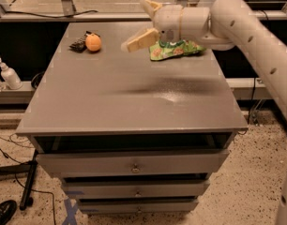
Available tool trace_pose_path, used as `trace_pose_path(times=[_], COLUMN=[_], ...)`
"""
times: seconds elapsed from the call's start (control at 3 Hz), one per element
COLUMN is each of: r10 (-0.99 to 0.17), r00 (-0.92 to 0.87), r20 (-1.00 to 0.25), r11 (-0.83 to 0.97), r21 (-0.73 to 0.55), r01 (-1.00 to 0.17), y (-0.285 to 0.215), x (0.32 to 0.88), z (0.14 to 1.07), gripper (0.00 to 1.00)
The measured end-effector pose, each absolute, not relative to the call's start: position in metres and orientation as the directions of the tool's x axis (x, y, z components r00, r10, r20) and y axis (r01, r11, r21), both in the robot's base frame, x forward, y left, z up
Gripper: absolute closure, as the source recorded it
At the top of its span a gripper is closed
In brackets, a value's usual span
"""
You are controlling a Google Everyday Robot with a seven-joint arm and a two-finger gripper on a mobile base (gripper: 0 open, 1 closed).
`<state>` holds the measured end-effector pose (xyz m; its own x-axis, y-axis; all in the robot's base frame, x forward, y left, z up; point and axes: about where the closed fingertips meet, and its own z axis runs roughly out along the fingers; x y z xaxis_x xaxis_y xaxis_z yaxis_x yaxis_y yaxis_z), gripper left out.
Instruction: Move orange near rxbar chocolate
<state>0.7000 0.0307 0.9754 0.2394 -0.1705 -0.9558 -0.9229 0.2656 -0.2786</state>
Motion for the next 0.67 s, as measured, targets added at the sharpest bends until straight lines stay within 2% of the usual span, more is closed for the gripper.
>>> trace_pose_path(times=[0.33,0.67], r10=[-0.306,-0.306], r00=[0.332,0.332], r20=[-0.892,-0.892], r11=[0.226,0.226], r21=[-0.407,-0.407], r01=[-0.885,-0.885], y=[-0.004,-0.004], x=[0.6783,0.6783], z=[1.0073,1.0073], gripper=[0.0,0.0])
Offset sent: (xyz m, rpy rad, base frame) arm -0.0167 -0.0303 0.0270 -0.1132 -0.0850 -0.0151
